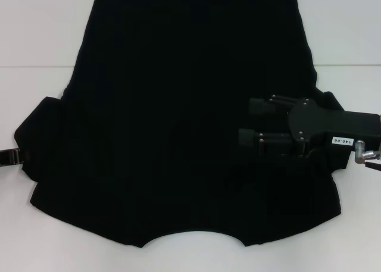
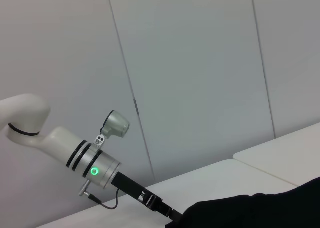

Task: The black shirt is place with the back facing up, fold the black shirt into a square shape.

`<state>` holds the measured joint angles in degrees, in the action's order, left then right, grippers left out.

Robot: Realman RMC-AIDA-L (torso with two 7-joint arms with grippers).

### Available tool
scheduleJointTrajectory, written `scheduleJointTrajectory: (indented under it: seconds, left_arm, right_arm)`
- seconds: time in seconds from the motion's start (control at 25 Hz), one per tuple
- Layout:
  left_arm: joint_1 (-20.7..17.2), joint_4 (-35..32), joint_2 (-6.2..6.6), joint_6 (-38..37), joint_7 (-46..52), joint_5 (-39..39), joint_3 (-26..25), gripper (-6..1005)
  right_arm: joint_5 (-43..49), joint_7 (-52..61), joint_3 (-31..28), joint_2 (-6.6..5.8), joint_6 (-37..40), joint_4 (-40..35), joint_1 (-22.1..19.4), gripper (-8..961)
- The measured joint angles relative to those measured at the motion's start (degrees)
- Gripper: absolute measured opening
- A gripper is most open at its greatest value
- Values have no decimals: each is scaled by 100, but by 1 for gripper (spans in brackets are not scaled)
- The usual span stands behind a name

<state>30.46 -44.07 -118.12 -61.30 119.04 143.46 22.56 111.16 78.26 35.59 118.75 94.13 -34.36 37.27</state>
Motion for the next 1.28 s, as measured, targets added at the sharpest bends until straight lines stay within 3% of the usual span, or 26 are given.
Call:
scheduleJointTrajectory:
  seconds: [0.4,1.28]
  left_arm:
    - [-1,-198,-2,-42,-3,131,0,-4]
    - [-297,-707,-28,-177,219,129,-141,1]
  right_arm:
    - [-4,10,2,-1,0,7,1,880]
    - [-65,85,0,21,-56,14,-9,881]
